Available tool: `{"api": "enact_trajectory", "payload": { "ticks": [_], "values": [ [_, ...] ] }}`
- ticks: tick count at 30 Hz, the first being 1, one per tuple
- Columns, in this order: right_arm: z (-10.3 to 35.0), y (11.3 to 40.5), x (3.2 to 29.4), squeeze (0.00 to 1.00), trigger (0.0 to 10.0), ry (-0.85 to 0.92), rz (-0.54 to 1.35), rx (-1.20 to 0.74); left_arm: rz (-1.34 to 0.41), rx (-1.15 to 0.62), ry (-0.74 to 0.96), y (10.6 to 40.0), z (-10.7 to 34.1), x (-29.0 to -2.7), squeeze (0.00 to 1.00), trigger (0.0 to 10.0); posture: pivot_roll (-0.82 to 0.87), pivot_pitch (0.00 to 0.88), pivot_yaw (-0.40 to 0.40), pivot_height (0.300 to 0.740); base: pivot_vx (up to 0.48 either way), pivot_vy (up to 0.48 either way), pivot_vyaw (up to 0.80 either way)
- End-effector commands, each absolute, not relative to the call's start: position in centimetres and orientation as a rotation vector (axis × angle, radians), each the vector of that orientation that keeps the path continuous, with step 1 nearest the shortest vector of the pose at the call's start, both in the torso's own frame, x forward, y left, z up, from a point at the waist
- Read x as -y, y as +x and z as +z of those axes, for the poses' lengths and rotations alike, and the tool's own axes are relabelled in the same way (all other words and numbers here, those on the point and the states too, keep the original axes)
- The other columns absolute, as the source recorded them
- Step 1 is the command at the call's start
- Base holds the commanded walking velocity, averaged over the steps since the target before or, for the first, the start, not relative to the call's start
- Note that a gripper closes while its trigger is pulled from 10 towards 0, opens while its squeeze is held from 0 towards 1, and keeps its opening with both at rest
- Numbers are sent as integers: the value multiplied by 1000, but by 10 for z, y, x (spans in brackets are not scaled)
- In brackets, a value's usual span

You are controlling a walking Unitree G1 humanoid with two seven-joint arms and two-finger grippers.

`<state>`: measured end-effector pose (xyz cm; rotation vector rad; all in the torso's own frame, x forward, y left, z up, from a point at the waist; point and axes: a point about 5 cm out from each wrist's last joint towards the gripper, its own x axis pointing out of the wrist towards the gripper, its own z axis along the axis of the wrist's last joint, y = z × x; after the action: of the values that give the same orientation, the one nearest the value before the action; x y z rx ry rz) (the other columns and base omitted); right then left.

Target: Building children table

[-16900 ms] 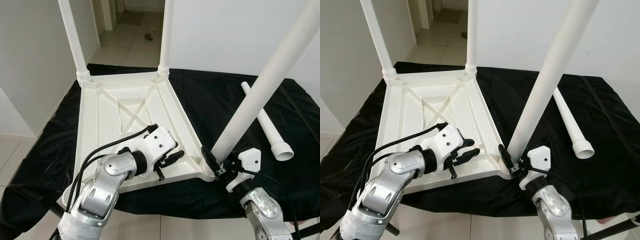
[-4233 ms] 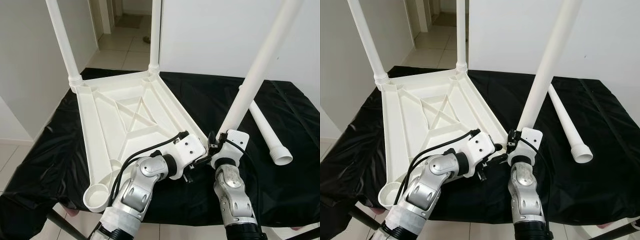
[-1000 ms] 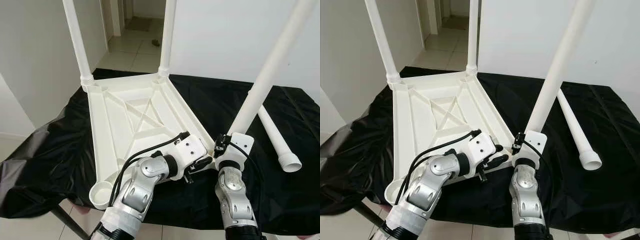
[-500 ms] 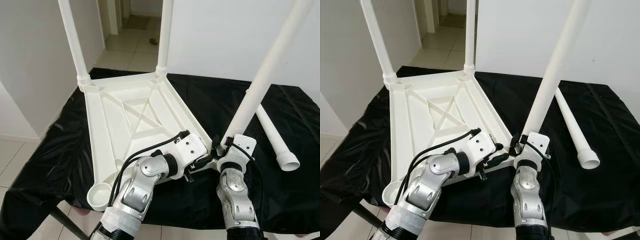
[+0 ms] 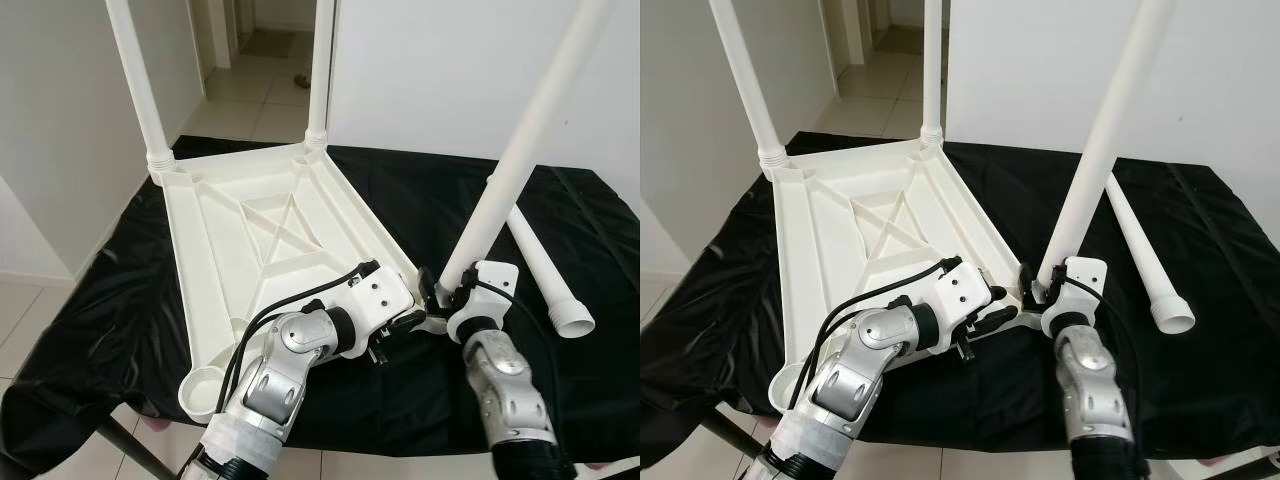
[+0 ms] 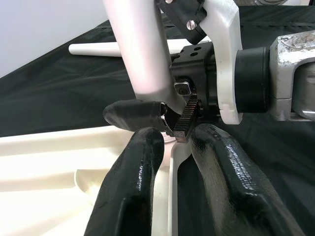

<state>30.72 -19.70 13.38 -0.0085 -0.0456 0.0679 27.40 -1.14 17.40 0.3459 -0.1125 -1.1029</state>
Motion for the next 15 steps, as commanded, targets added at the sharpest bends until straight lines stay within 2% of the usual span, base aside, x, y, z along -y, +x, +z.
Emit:
{"api": "enact_trajectory", "payload": {
  "ticks": [1,6,15],
  "values": [
    [132,309,195,0,10000,-33,223,37,-930,104,282,276,169,13,0,10000,-28,36,-20,740,0,0,0],
    [130,309,201,0,10000,-124,400,23,-930,108,285,277,170,12,0,10000,-27,34,-18,740,0,0,0],
    [135,319,204,0,10000,-209,493,36,-938,108,288,277,170,14,0,10000,-29,30,-15,740,0,0,0]
  ]
}}
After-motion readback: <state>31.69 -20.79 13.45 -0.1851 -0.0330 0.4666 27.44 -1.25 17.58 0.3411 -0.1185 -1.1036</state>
